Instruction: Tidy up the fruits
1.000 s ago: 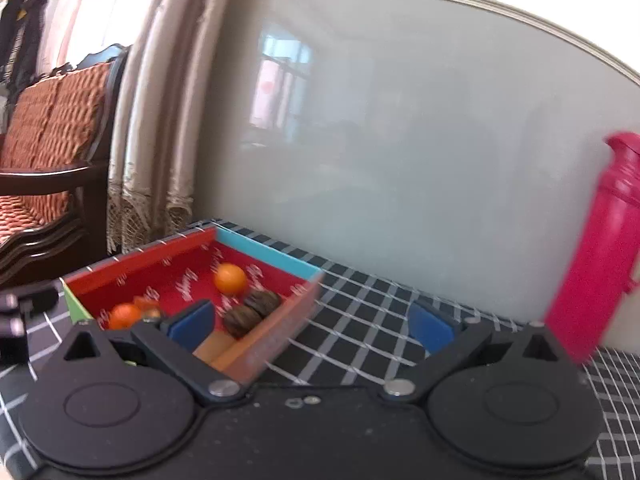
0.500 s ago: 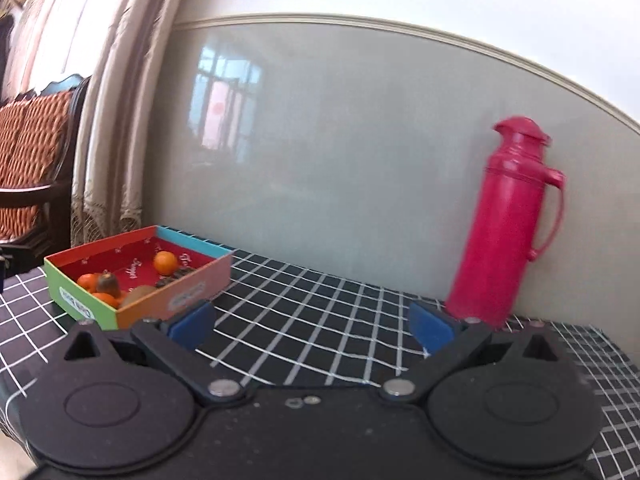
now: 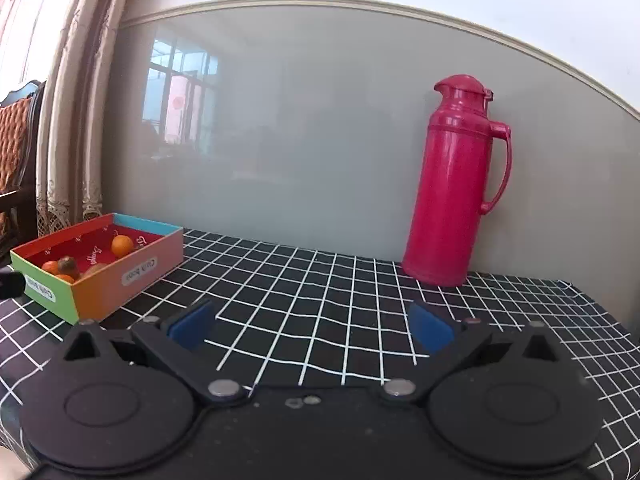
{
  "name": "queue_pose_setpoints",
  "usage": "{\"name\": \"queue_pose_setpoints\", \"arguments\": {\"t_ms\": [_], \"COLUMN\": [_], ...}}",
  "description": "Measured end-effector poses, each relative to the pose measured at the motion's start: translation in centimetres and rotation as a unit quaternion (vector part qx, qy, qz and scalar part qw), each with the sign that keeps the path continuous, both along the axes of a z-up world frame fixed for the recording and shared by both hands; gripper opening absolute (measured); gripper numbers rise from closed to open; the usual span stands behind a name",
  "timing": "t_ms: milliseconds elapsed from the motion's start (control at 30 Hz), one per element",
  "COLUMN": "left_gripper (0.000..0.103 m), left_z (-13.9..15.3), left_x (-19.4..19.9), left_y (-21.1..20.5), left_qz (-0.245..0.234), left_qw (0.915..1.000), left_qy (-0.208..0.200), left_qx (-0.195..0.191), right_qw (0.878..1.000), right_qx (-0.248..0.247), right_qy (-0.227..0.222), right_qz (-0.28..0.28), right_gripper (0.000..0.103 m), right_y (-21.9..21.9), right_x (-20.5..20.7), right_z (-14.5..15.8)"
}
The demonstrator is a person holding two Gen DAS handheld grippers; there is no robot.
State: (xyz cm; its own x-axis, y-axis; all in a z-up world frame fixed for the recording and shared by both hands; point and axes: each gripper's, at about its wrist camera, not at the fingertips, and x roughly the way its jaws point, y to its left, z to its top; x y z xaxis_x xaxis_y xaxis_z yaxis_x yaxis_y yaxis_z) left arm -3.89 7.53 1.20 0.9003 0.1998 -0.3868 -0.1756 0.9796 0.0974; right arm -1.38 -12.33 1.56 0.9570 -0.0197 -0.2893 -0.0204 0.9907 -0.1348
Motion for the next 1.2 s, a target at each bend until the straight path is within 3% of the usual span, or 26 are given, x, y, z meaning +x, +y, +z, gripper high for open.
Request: {"name": "queue_pose_setpoints", "arguments": {"t_ms": [233,1200], "left_gripper": [0.103,0.103], "left_z": [-0.1,0.1], "left_x": [-0.8,-1.3], "left_y": [0.3,0.2], "left_qz": [-0.004,0.002], "left_qw": [0.9997,0.9988], "left_qy": [-0.015,-0.048], "left_qx": [-0.019,-0.004], "right_qw": [1.000,1.000], "right_qx": [0.004,-0.001], "right_qy": [-0.009,-0.008], "right_qz": [-0.004,0.004], "right_gripper": [0.103,0.103], "right_y": [0.1,0.8], "right_x": [-0.3,-0.6], "right_z": [0.0,-0.2]}}
